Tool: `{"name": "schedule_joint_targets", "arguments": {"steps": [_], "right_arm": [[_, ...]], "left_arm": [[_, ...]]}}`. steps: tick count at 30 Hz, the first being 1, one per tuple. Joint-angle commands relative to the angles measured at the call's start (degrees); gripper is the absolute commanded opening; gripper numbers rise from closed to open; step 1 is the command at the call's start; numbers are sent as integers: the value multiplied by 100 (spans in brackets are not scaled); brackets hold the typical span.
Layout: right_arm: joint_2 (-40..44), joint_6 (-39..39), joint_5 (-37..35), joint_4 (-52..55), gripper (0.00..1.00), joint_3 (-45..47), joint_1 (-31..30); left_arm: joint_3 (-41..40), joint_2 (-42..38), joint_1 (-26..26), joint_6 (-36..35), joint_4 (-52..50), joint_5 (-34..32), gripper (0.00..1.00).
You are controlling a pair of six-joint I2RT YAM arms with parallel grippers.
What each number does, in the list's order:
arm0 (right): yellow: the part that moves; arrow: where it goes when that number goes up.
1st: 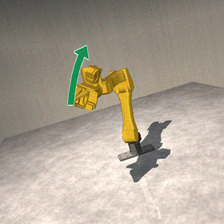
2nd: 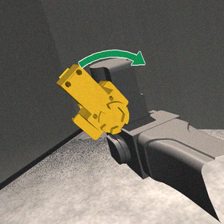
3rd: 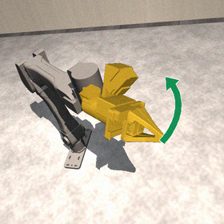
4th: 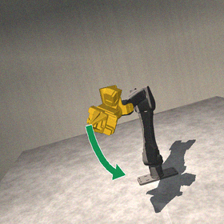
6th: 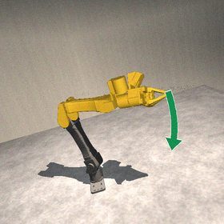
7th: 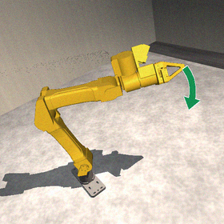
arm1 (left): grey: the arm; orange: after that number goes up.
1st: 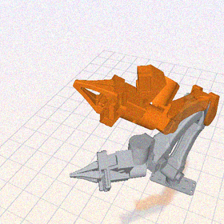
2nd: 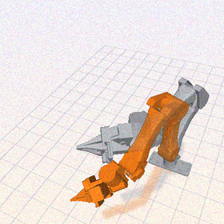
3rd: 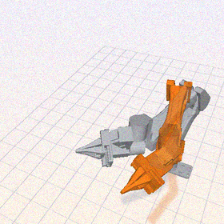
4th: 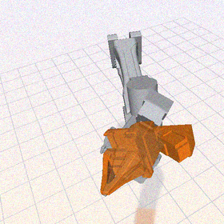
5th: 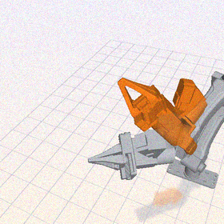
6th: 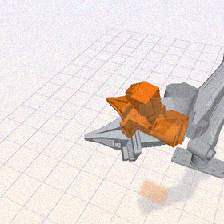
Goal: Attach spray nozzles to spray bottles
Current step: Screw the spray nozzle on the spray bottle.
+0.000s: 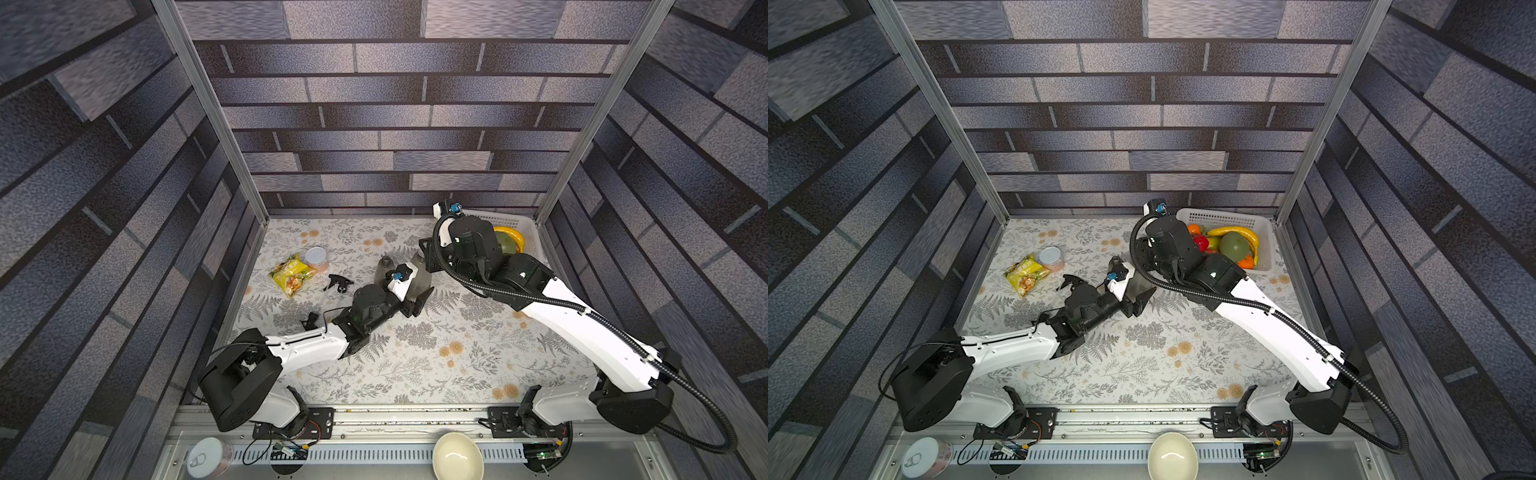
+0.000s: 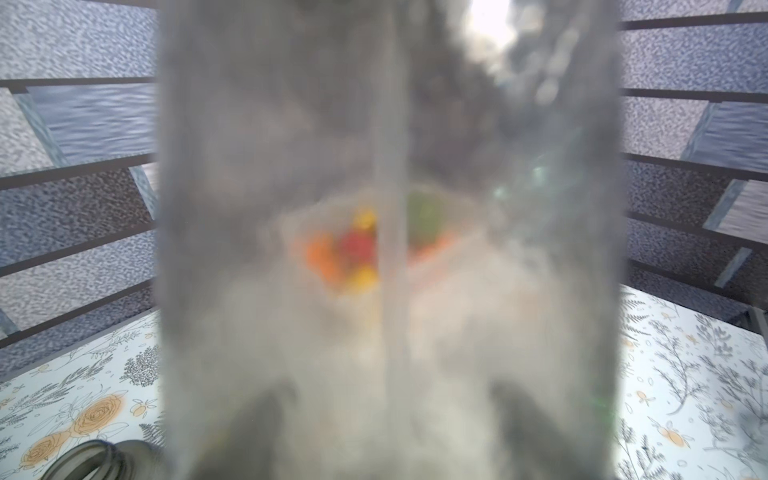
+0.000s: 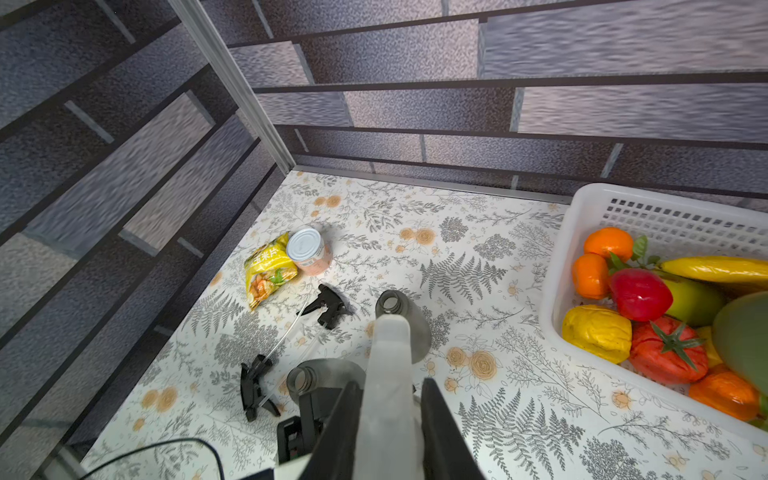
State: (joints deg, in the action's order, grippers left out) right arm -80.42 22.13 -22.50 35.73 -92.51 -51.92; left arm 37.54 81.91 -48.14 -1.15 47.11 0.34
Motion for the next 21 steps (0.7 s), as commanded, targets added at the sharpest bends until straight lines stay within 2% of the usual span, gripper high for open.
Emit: {"name": "schedule_joint_targets", "arguments": {"steps": [1,9,21], "right_arm": [[-257,447,-747,505,11,87,-183],[-206,861,-1581,-460,14,567,-450],[-320,362,-1468,-399,25,-22,-477]], "left_arm": [[343,-102,-139,-243,1426,-187,81],[342,52,-200,-316,1695,-472,81],[-3,-17,-135,-255,1557,-215,81]]}}
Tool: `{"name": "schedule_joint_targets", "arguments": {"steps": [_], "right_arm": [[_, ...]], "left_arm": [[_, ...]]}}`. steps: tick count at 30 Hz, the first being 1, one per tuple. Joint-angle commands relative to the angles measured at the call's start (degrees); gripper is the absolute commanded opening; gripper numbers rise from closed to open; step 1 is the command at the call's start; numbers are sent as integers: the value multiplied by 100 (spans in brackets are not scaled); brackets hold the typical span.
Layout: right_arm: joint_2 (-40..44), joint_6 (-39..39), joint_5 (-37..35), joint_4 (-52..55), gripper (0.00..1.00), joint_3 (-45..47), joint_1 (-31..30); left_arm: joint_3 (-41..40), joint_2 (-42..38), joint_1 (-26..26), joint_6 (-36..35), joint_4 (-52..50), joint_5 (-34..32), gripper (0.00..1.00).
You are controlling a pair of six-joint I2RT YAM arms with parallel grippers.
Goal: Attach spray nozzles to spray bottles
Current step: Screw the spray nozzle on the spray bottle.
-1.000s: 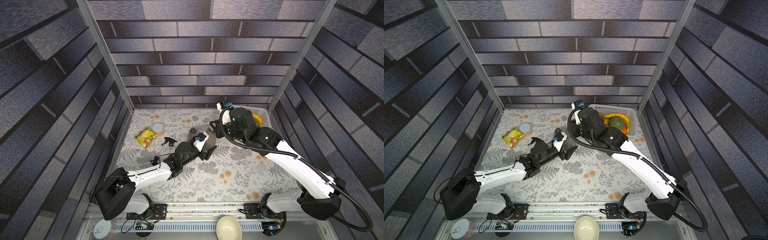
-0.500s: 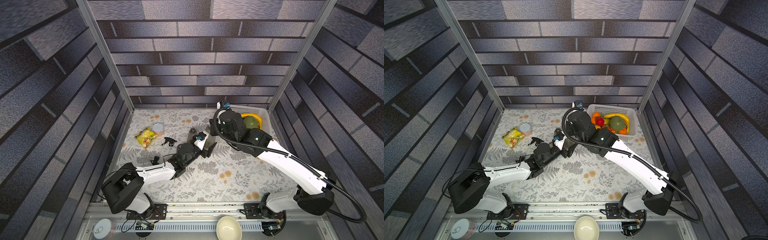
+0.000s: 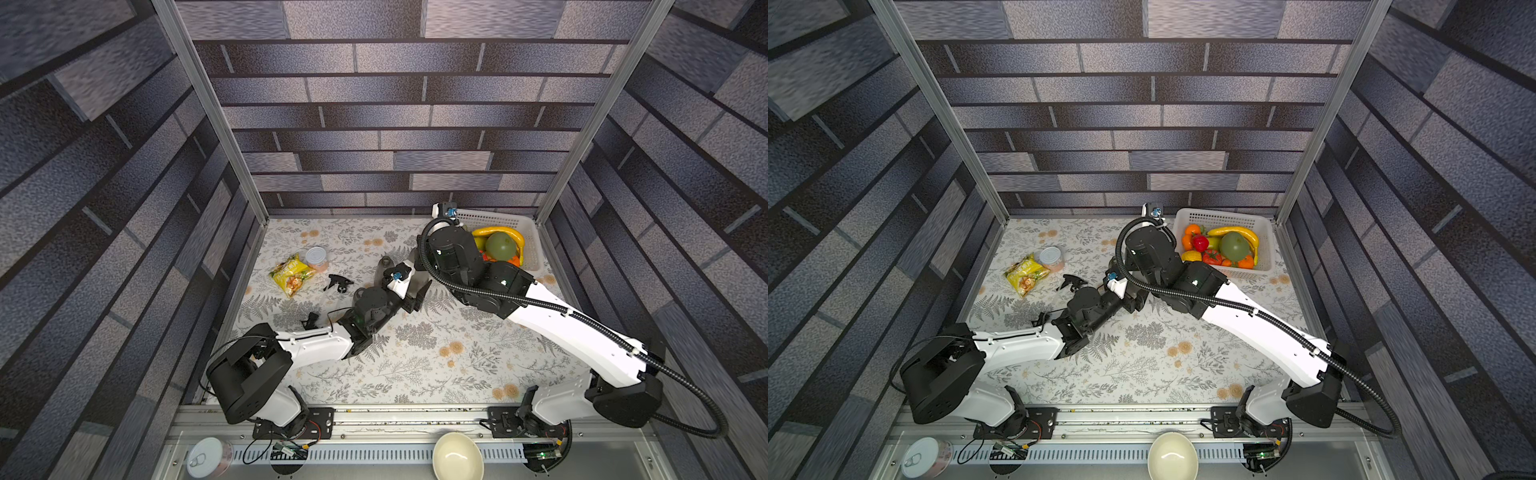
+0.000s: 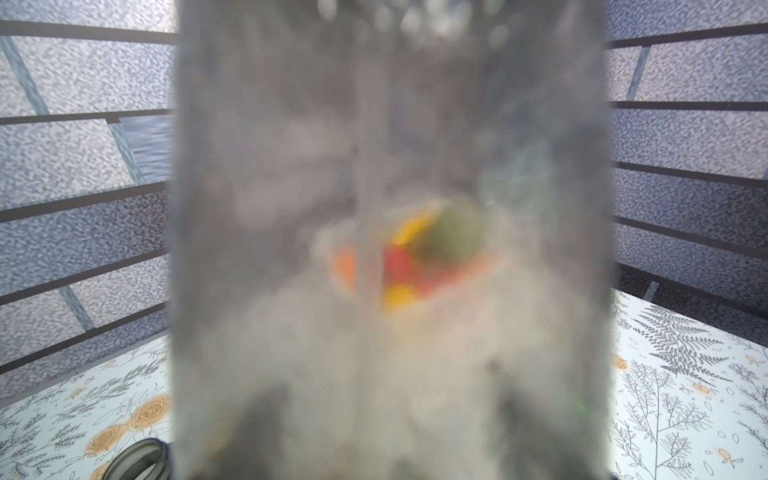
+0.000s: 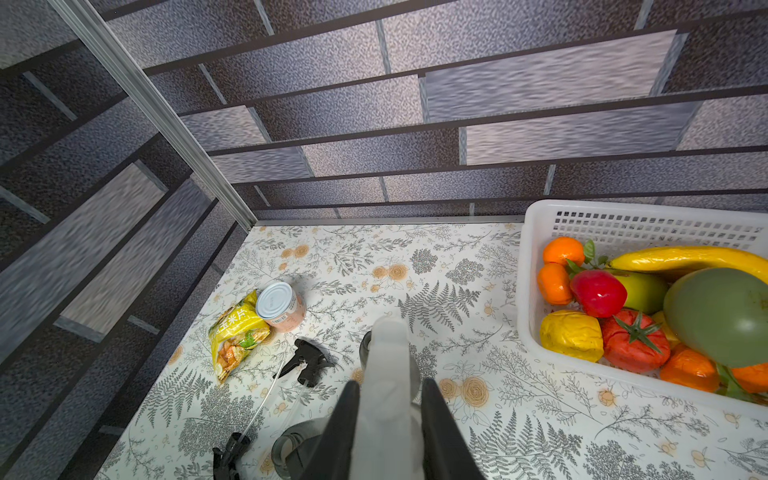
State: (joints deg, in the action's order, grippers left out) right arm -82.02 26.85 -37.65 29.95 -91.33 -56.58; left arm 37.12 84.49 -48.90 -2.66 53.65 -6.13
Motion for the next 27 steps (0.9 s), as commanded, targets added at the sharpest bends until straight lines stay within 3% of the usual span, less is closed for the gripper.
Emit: {"name": "schedule_joint_targets", "arguments": {"steps": [1,10,20,27], "right_arm": [[-161,-157,68,211,26,-192,-15],[-183,-504,140,378,35,-718,-11],[131,-425,403,364,46,-336,-90],[170,-592,650,489,53,-545,-181]], "left_arm": [[21,-290,-58,-95,828,475,81],[-133,-263,-14,-60,726,569,81],[-144,-352,168,99,663,666,81],[-179,-347,228,134,577,714,82]]}}
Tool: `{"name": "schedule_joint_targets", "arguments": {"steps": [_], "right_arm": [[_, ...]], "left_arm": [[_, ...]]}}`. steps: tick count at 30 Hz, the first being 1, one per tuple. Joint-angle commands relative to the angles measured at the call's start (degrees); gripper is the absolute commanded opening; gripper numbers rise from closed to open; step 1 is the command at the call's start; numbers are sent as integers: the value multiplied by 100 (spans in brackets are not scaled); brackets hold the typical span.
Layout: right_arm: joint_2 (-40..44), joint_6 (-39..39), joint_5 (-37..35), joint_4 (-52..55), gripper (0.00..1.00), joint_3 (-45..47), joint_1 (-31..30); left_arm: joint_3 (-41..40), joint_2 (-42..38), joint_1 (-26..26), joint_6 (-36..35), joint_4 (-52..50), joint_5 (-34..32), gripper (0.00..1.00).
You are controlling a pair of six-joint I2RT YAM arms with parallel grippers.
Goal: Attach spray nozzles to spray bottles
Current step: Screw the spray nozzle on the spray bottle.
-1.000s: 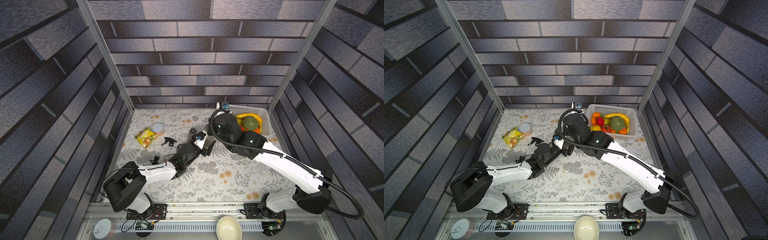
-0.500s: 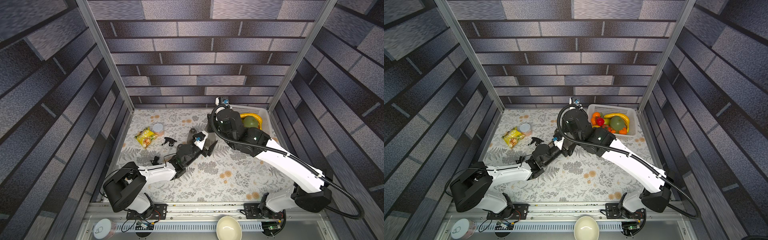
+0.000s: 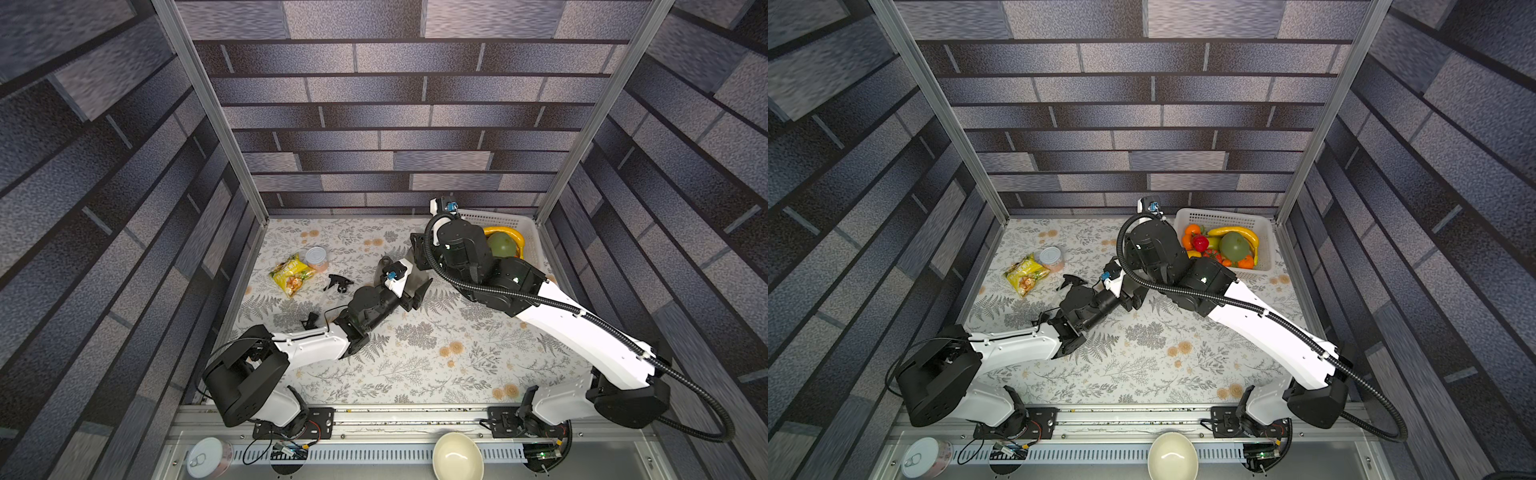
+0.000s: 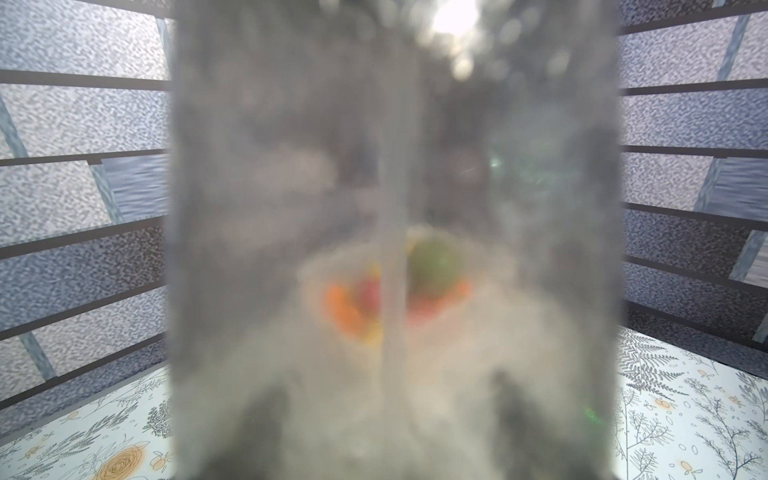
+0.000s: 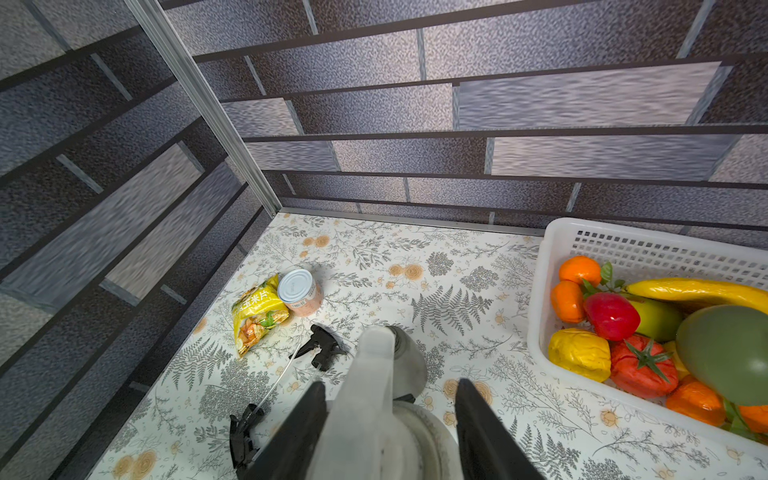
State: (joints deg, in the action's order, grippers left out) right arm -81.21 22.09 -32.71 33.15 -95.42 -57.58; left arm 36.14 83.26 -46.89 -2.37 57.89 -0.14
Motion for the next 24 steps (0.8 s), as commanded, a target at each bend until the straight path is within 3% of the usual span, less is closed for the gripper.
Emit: {"name": "schedule_joint_targets", "arguments": {"steps": [1,9,15,21,24], "right_arm": [[88,-121,192,183,54,-156,-84],[159,-384,486,344,61,-469,-218],[442,-729,705,557,61,-652,-236],[1164,-1668,766,167,45,-78,-170],[1552,-1862,1767,97,36,353,409]], "left_arm": [[-81,-223,36,121,153,120,82],[-73,-214,92,162,36,221,82],[-98,-271,225,296,-145,495,82],[-219,-513,309,413,-322,876,82],[-250,-690,327,439,-477,1106,82]]}}
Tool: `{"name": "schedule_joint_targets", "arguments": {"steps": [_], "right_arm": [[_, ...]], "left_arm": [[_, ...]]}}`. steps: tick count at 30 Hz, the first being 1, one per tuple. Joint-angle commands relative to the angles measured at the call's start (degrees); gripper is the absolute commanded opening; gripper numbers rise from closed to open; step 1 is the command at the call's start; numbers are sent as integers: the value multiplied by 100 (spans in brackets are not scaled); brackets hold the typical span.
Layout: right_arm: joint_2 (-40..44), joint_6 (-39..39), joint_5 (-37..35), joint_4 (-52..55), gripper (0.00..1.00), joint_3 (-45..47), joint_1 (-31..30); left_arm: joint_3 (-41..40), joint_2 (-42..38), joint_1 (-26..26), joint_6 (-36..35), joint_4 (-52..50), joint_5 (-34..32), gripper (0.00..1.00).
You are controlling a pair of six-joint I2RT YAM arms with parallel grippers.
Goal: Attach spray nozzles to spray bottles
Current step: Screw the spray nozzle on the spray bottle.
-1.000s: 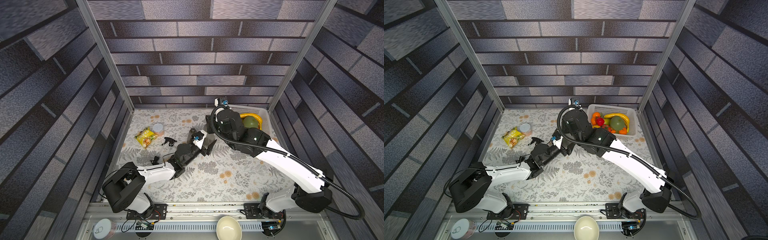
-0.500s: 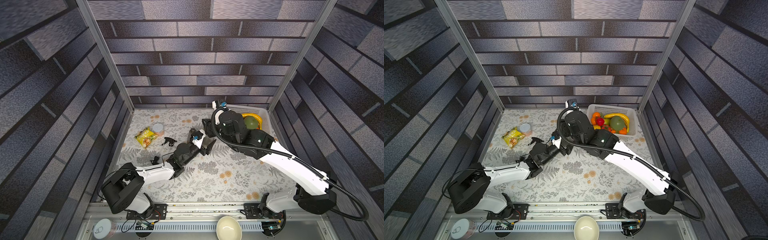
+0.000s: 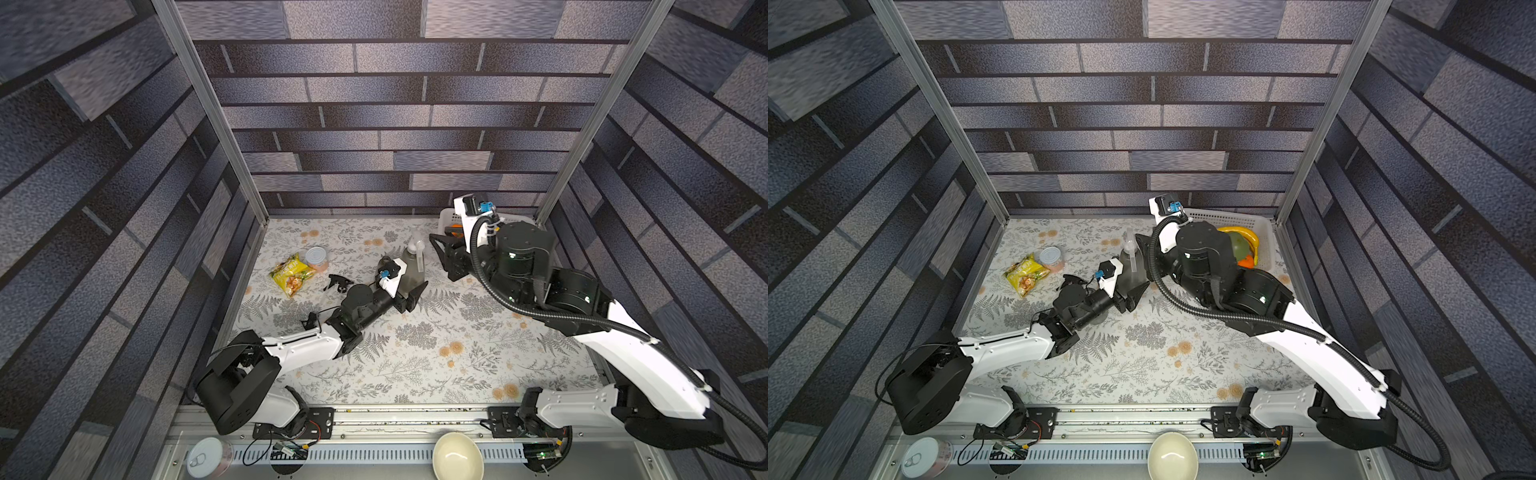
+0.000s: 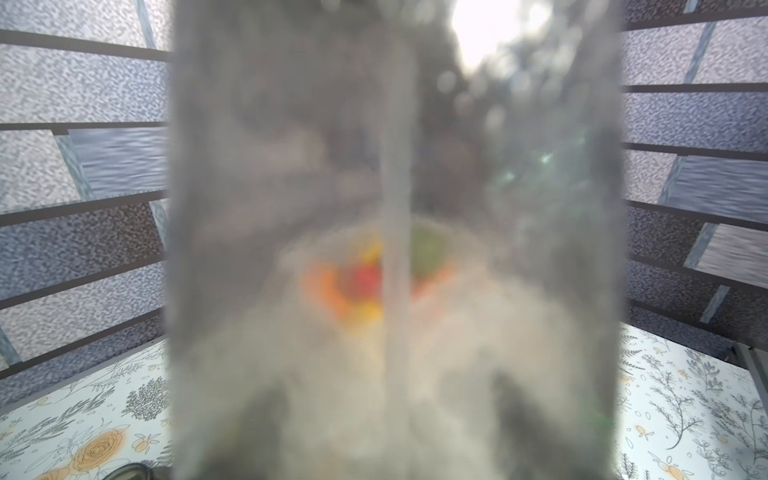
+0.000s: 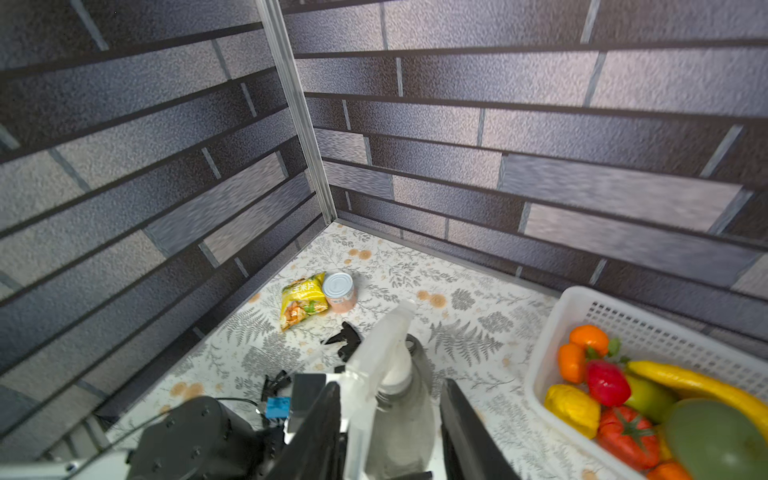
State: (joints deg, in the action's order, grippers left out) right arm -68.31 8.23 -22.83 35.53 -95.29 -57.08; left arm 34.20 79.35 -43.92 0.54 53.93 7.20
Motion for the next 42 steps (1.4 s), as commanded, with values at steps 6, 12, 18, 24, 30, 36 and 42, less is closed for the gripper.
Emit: {"name": "schedule_joint_targets", "arguments": {"steps": [6,12,18,24,30,36,42], "right_arm": [[791,-556,3301,-863,32,1443,1421],[706,-397,4670,-1337,36,1736,1834],[446,-226,5036,-1646,40,1811,2023],[403,-199,5057,-1672,40,1851,2051],[441,-156,5017,-1667,41,1969,2070],[355,-96,4994,-1768,43,1994,2073],[248,-24,5051,-1841,45,1974,2076]], "left_arm": [[-53,-504,28,181,-261,670,81],[9,-656,-1,257,-441,948,81],[165,-844,-80,246,-761,1129,81],[235,-973,-155,219,-908,1183,81],[280,-980,-177,217,-919,1187,81],[347,-951,-236,163,-936,1180,81],[423,-954,-293,83,-995,1178,81]]}}
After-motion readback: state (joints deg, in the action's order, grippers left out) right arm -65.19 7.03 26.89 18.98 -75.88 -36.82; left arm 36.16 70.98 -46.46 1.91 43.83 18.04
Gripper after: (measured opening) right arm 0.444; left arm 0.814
